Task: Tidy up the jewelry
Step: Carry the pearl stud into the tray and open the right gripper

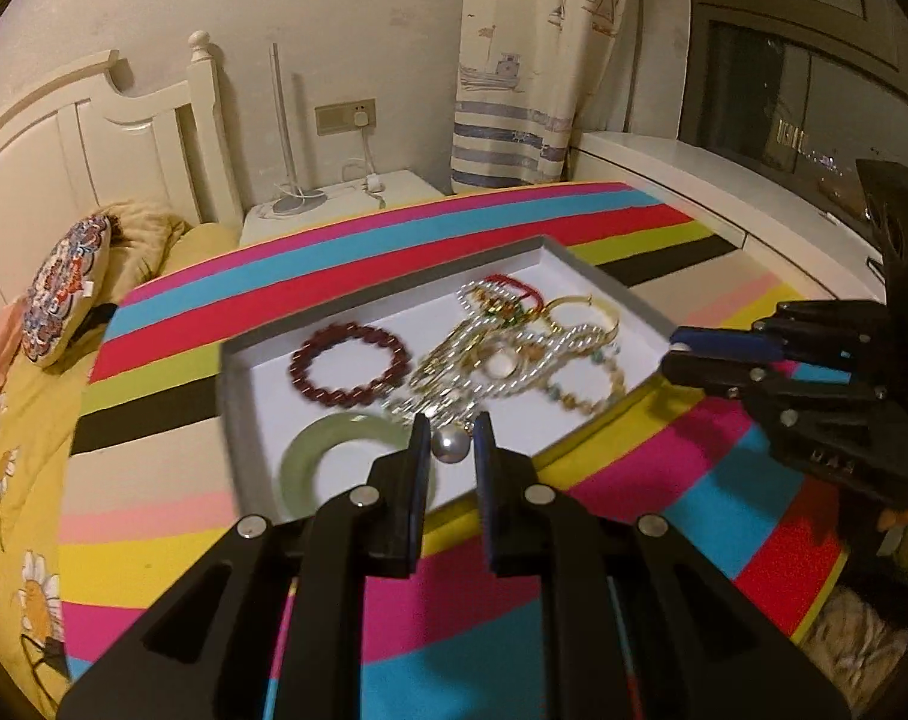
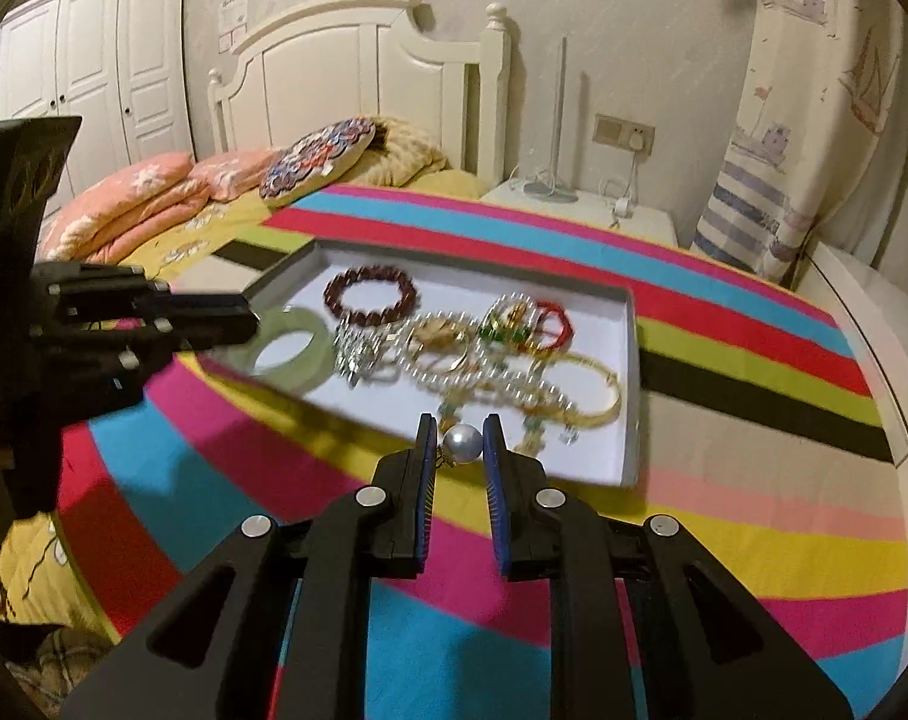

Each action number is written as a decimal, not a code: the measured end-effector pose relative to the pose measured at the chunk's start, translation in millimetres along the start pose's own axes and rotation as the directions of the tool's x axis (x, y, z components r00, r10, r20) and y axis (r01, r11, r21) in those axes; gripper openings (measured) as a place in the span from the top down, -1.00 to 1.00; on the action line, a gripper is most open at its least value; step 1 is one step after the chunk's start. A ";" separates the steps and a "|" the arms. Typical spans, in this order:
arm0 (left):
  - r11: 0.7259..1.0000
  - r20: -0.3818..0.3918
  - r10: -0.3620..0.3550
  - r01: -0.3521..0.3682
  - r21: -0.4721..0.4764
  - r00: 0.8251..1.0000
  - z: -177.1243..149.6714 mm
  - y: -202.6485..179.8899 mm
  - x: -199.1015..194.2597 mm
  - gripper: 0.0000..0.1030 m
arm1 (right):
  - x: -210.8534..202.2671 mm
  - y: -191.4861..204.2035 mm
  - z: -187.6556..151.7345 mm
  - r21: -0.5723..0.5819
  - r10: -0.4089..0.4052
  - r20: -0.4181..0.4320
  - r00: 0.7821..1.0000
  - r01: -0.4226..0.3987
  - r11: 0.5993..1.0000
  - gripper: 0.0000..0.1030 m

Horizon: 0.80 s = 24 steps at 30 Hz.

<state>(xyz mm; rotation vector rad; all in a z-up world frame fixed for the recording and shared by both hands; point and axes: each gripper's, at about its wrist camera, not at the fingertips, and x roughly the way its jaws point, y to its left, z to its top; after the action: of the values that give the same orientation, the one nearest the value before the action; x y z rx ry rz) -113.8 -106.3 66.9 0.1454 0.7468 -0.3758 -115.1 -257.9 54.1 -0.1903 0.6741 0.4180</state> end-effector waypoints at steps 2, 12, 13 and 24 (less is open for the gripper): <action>1.000 0.001 0.004 -0.004 -0.024 1.000 6.2 -3.1 9.2 0.73 | 5.0 -1.5 2.5 0.000 -0.004 -0.001 1.000 0.004 1.000 0.67; 0.988 -0.013 0.017 -0.019 -0.152 1.000 15.4 -7.8 41.5 0.73 | 35.3 -4.6 6.1 -0.001 -0.018 -0.036 0.999 0.018 1.000 0.67; 0.988 -0.016 0.022 -0.024 -0.152 1.000 15.5 -9.0 43.7 0.72 | 37.5 -5.1 5.7 0.003 -0.016 -0.040 0.999 0.016 1.000 0.67; 0.966 0.064 0.187 -0.172 -0.192 0.980 5.1 -14.7 29.7 -0.63 | 38.1 -20.1 -3.4 0.100 -0.029 -0.042 0.999 0.033 0.994 0.01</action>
<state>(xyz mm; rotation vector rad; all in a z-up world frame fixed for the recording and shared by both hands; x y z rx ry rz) -96.3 -129.5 50.3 0.0215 0.6780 -0.1373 -81.5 -265.1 27.9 -0.1135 0.7291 0.3500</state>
